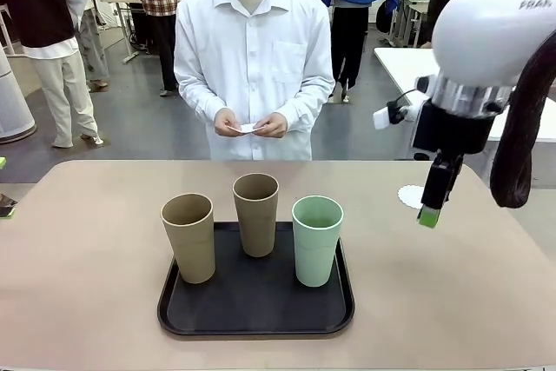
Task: Place coasters on the table and set cups on them.
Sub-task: Pick up one Reusable plastic cup and place it on a coaster set by the human.
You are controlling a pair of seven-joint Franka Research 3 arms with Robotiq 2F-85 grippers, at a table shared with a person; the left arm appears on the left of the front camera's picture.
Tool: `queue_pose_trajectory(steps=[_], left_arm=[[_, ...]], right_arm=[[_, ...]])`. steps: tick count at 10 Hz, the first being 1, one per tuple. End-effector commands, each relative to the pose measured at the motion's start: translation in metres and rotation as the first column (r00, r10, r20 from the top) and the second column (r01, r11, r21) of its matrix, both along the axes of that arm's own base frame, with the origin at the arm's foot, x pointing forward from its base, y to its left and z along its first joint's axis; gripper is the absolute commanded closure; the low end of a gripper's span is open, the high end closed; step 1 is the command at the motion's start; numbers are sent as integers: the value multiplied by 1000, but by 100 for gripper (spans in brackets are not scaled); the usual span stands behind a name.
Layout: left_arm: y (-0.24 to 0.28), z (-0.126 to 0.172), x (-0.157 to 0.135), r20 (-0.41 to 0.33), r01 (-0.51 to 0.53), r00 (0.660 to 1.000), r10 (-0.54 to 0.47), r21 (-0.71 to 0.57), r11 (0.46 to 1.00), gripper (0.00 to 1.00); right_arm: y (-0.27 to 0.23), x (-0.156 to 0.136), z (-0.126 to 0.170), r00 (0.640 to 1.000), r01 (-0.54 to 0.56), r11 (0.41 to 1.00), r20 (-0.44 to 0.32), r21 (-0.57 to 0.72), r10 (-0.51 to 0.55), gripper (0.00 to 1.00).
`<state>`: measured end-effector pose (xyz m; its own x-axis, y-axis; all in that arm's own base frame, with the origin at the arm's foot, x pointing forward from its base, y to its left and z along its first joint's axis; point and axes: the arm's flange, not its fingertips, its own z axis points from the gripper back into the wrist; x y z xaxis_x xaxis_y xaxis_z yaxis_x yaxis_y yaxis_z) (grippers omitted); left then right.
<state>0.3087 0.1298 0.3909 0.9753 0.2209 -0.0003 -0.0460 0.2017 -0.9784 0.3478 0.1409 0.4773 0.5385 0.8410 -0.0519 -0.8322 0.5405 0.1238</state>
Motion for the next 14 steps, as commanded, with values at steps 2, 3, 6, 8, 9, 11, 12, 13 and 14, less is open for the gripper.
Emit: queue_pose_trajectory(steps=[2, 3, 6, 8, 9, 11, 12, 13, 14], left_arm=[[1, 1, 0, 12, -5, 1000, 5, -14, 1000, 0], [1, 1, 0, 12, -5, 1000, 5, -14, 1000, 0], [1, 1, 0, 12, -5, 1000, 5, -14, 1000, 0], [1, 1, 0, 12, -5, 1000, 5, -14, 1000, 0], [1, 1, 0, 12, -5, 1000, 5, -14, 1000, 0], [1, 1, 0, 12, -5, 1000, 5, -14, 1000, 0], [1, 1, 0, 12, -5, 1000, 5, -14, 1000, 0], [1, 1, 0, 12, -5, 1000, 5, -14, 1000, 0], [1, 1, 0, 12, -5, 1000, 5, -14, 1000, 0]], right_arm=[[-7, 1, 11, 999, 33, 999, 24, 11, -34, 0], [-7, 1, 11, 999, 33, 999, 24, 11, -34, 0], [-32, 8, 2, 986, -163, 969, 72, 186, 152, 0], [-78, 22, -6, 929, -370, 795, 205, 480, 309, 0], [-99, 24, -16, 910, -413, 690, 297, 594, 289, 0], [-121, 23, -40, 888, -459, 495, 402, 738, 224, 0], [-126, 25, -63, 908, -420, 394, 383, 818, 171, 0], [-127, 24, -77, 914, -405, 371, 373, 836, 159, 0], [-128, 23, -91, 916, -401, 354, 365, 845, 166, 0]])
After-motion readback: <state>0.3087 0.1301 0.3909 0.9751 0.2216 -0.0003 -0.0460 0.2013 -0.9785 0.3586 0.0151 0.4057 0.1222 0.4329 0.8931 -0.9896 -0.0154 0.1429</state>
